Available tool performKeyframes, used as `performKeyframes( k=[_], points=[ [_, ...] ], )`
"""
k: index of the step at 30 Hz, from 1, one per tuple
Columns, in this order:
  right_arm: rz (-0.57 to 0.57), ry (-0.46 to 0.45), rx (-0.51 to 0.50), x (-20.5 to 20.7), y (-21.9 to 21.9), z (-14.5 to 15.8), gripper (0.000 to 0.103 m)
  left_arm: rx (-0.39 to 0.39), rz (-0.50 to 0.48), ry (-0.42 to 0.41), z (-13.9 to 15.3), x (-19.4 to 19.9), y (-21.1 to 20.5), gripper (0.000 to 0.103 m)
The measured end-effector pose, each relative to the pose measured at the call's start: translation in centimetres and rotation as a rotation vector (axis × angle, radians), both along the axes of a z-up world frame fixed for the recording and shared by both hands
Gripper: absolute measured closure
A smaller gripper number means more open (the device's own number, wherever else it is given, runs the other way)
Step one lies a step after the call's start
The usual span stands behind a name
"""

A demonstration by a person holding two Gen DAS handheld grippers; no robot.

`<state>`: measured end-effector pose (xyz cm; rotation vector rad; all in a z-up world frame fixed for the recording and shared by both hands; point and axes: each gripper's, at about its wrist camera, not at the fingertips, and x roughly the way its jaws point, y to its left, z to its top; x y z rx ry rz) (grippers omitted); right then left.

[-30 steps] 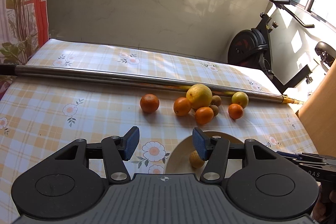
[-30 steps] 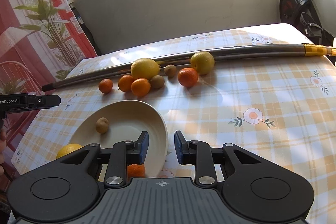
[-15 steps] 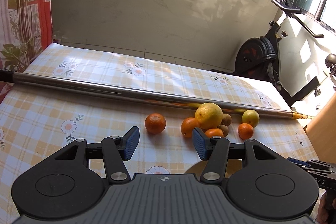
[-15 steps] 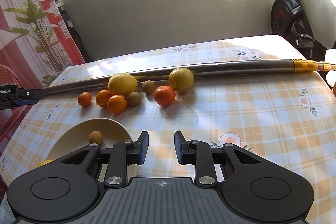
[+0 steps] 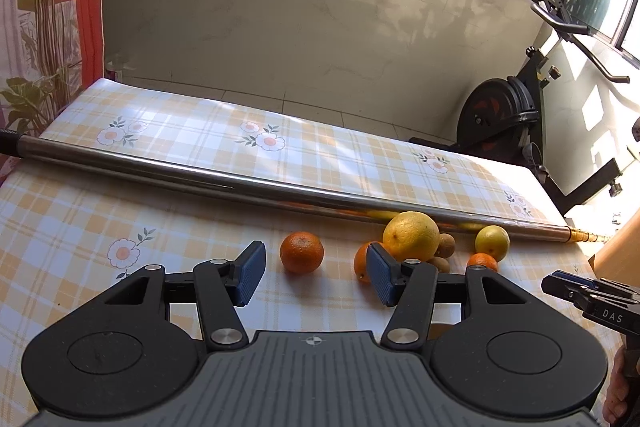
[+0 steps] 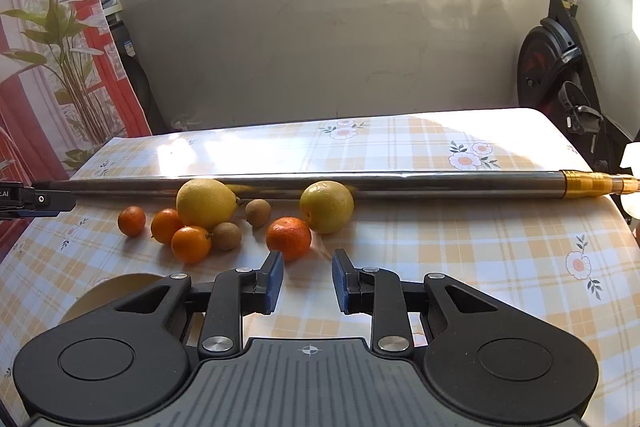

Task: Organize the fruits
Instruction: 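Move both open grippers back toward the row of fruits, then grasp a yellow grapefruit with the right gripper while the left gripper grasps an orange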

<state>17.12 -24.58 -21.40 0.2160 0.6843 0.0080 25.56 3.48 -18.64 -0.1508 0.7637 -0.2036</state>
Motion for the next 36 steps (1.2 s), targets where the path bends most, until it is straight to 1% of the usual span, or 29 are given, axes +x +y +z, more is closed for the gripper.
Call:
performKeyframes(
  k=[4, 8, 11, 14, 17, 18, 25, 31, 36],
  points=[
    [-0.009, -0.026, -0.012, 1.8, -0.5, 0.1, 0.077, 0.007, 0.011, 0.0, -0.2, 0.6, -0.1, 0.045],
    [-0.024, -0.046, 0.021, 3.9, -1.4, -0.2, 0.074, 0.004, 0.027, 0.005, -0.4, 1.1, 0.0, 0.045],
    [-0.031, -0.038, 0.036, 5.5, -2.0, -1.0, 0.072, 0.002, 0.033, 0.012, -0.7, 1.4, 0.1, 0.045],
    [-0.03, -0.006, 0.039, 7.0, -2.2, -2.2, 0.07, 0.006, 0.034, 0.02, -1.0, 1.5, 0.1, 0.045],
    [-0.041, 0.021, 0.031, 8.2, -2.0, -3.3, 0.058, 0.006, 0.036, 0.027, -1.3, 1.6, 0.2, 0.045],
    [-0.045, 0.026, 0.042, 8.5, -2.0, -3.6, 0.057, 0.005, 0.037, 0.03, -1.4, 1.6, 0.3, 0.045],
    [-0.051, 0.058, 0.09, 9.9, -2.0, -5.2, 0.056, 0.008, 0.04, 0.041, -1.8, 1.8, 0.3, 0.045],
    [-0.054, 0.066, 0.098, 10.2, -1.7, -5.4, 0.06, 0.012, 0.044, 0.046, -1.9, 1.8, 0.1, 0.045],
    [-0.084, 0.055, 0.11, 9.1, -2.0, -5.0, 0.06, 0.013, 0.047, 0.044, -1.9, 1.7, 0.1, 0.045]
  ],
)
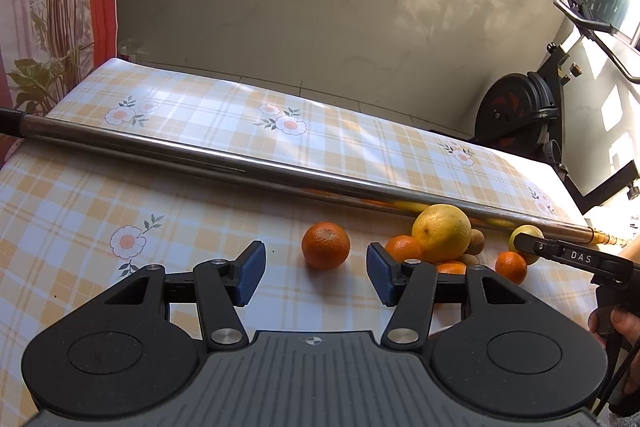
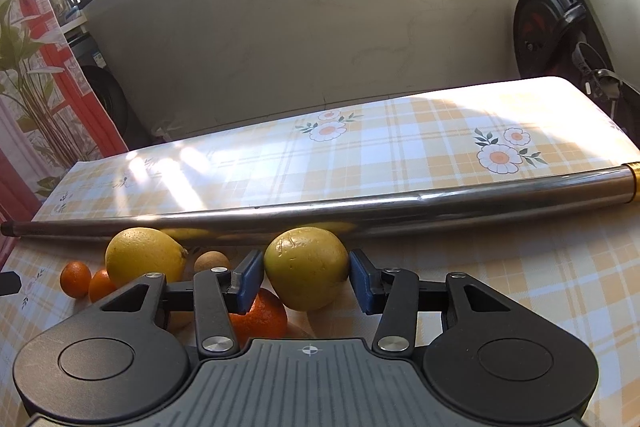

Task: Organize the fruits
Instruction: 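Grasp a yellow grapefruit with the right gripper while the left gripper grasps an orange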

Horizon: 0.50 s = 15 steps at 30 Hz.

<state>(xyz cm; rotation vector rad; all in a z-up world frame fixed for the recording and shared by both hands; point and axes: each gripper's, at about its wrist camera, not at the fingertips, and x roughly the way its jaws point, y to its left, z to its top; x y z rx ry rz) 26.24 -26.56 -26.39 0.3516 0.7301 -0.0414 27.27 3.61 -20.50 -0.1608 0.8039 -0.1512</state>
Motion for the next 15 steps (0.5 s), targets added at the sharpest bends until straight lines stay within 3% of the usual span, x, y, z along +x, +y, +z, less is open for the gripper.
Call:
performKeyframes(
  k=[7, 15],
  points=[
    [-0.017, -0.037, 0.041, -2.8, -0.2, 1.1, 0.06, 0.007, -0.001, -0.01, 0.5, -0.2, -0.1, 0.045],
    [0.058, -0.067, -0.042, -6.3, 2.5, 2.8, 0.06, 0.016, -0.009, -0.012, 0.7, -0.5, -0.2, 0.045]
  ],
)
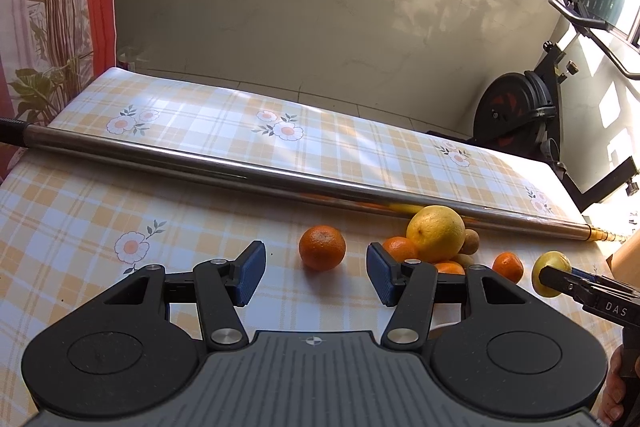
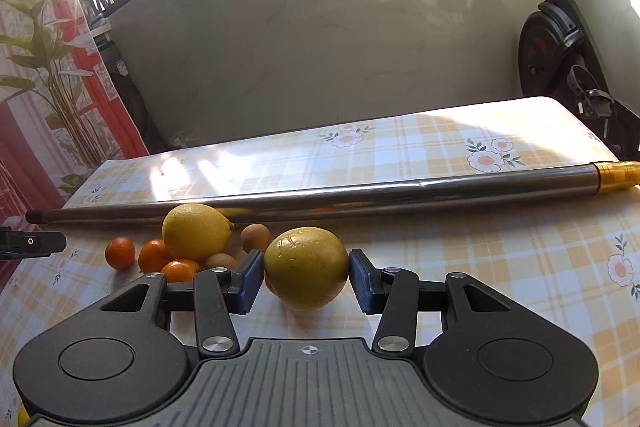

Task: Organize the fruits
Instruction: 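Grasp a yellow grapefruit with the right gripper while the left gripper grasps an orange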

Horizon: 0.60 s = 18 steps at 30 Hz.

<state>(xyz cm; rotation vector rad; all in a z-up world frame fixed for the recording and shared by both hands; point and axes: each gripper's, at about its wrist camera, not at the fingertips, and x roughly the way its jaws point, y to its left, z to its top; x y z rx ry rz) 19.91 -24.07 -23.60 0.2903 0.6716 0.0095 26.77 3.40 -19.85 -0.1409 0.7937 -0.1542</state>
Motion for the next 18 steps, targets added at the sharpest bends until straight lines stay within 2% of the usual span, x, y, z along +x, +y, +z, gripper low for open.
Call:
performKeyframes(
  k=[13, 18],
  points=[
    [0.028, -0.01, 0.029, -2.2, 2.4, 1.0, 0.06, 0.011, 0.028, -0.021, 1.1, 1.0, 1.3, 0.045],
    [0.029, -0.008, 0.034, -2.2, 2.5, 1.1, 0.06, 0.009, 0.017, -0.003, 0.3, 2.1, 0.7, 0.045]
  ],
)
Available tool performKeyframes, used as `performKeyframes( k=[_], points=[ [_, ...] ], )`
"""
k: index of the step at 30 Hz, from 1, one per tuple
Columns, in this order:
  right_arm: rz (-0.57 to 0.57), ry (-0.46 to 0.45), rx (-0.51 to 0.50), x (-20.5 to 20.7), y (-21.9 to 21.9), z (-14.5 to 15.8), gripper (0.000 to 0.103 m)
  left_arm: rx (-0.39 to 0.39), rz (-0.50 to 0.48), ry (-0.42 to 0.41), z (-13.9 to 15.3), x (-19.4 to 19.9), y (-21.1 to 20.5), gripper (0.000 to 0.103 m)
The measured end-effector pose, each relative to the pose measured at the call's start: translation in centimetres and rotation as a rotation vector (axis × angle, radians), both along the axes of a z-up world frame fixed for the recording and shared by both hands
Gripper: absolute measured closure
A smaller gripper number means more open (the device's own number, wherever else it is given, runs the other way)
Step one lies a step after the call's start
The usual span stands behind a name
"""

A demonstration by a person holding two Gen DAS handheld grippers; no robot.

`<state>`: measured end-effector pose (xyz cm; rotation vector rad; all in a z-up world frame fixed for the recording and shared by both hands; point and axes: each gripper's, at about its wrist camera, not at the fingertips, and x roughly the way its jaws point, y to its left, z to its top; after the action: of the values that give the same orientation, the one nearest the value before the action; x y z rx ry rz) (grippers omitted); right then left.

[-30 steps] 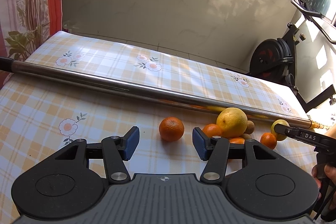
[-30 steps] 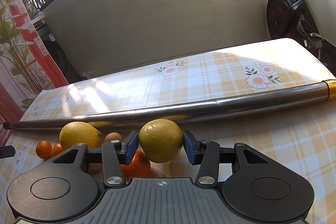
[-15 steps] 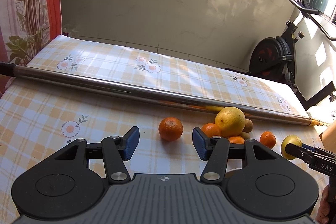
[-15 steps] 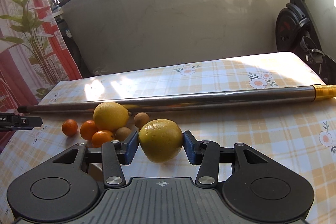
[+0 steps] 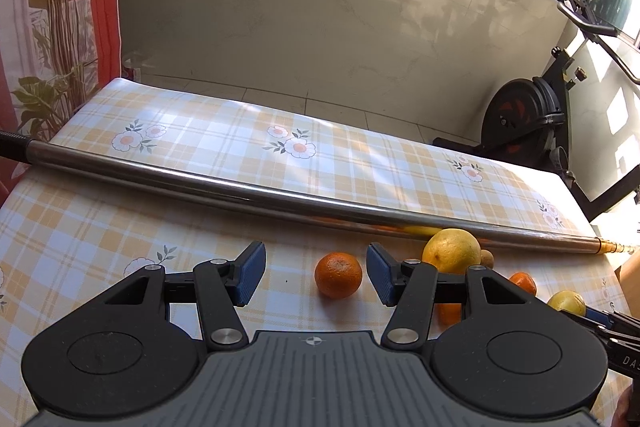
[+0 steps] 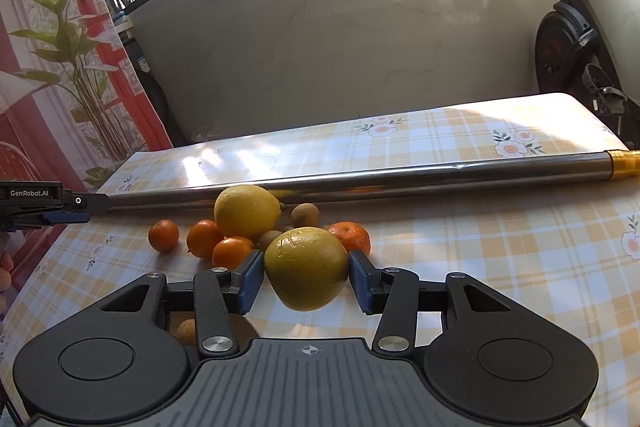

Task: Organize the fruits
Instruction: 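Grasp a yellow grapefruit with the right gripper while the left gripper grasps an orange, then carry both fruits to the plate and open the right gripper over it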

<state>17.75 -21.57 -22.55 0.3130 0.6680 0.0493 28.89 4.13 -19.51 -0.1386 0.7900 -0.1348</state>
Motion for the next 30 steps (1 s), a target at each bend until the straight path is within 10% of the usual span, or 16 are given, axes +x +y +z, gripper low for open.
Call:
performKeyframes(
  k=[14, 30],
  points=[
    [-0.018, 0.03, 0.032, -0.5, -0.4, -1.1, 0.06, -0.127, 0.055, 0.134, -4.8, 4.6, -0.6, 0.045],
    [-0.007, 0.033, 0.039, -1.7, 0.0, -1.1, 0.06, -0.016, -0.006, 0.114, -4.8, 2.7, -1.9, 0.065]
  ],
)
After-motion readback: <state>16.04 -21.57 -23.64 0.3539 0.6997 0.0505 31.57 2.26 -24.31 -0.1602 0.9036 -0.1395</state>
